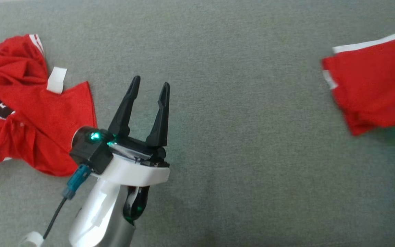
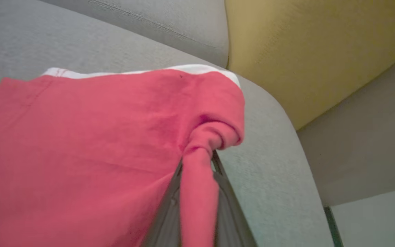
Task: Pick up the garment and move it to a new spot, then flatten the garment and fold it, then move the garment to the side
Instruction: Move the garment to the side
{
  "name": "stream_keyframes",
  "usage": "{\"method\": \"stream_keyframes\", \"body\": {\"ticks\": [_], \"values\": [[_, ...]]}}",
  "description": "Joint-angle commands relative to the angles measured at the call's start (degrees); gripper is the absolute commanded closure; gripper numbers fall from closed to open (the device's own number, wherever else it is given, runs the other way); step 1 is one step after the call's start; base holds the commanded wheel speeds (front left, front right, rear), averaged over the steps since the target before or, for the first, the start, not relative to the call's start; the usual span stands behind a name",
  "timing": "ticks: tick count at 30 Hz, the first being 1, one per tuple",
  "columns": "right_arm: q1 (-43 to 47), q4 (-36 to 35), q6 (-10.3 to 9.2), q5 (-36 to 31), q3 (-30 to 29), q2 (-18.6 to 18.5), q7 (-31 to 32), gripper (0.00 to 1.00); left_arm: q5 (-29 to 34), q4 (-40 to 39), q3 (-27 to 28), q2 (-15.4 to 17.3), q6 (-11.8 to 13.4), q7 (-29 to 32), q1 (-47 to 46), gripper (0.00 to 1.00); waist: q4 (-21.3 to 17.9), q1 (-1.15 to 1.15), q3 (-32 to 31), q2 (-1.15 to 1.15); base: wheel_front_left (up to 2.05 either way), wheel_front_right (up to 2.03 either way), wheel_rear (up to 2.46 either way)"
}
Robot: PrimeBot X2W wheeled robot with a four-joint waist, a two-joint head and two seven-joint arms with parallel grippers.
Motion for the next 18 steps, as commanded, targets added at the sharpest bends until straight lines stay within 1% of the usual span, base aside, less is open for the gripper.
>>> {"method": "stream_keyframes", "body": {"ticks": [1, 3, 4, 7, 10, 11, 15, 18], "values": [[-2.2, -0.2, 0.20, 0.7, 0.4, -3.4, 0.3, 1.00, -0.2, -2.1, 1.5, 0.3, -0.3, -0.3, -2.3, 0.00, 0.7, -0.01, 0.9, 0.00, 0.00, 0.00, 0.00], [-2.8, 0.7, 0.20, 0.9, -0.6, -5.3, 0.3, 1.00, 0.0, -2.1, 1.6, 0.3, -0.3, -0.3, -2.5, 0.00, 1.1, -0.01, 1.5, 0.00, 0.00, 0.00, 0.00], [-2.8, 0.7, 0.20, 0.9, -0.6, -5.3, 0.3, 1.00, 0.0, -2.1, 1.6, 0.3, -0.3, -0.3, -2.5, 0.00, 1.1, -0.01, 1.5, 0.00, 0.00, 0.00, 0.00], [-3.8, 2.0, 0.20, 0.8, -2.0, -7.2, -0.1, 1.00, 0.2, -2.0, 1.9, 0.3, -0.3, -0.3, -2.7, 0.00, 1.5, -0.01, 2.4, 0.00, 0.00, 0.00, 0.00], [-5.0, 3.3, 0.20, 0.6, -3.1, -8.0, -0.6, 1.00, 0.3, -1.9, 2.1, 0.3, -0.3, -0.3, -2.9, 0.00, 1.8, -0.01, 2.9, 0.00, 0.00, 0.00, 0.00], [-5.6, 4.1, 0.20, 0.1, -3.7, -8.0, -1.1, 0.00, 0.3, -1.8, 2.2, 0.3, -0.3, -0.3, -3.0, 0.00, 1.9, -0.01, 3.1, 0.00, 0.00, 0.00, 0.00], [-6.6, 5.3, 0.20, -1.0, -5.1, -7.1, -2.0, 0.00, 0.3, -1.4, 2.5, 0.3, -0.3, -0.3, -3.1, 0.00, 1.8, -0.01, 2.3, 0.00, 0.00, 0.00, 0.00], [-7.1, 5.0, 0.20, -1.4, -6.4, -5.7, -3.1, 0.00, 0.3, -1.2, 3.3, 0.3, -0.3, -0.3, -2.7, 0.00, 1.4, -0.01, 0.8, 0.00, 0.00, 0.00, 0.00]]}}
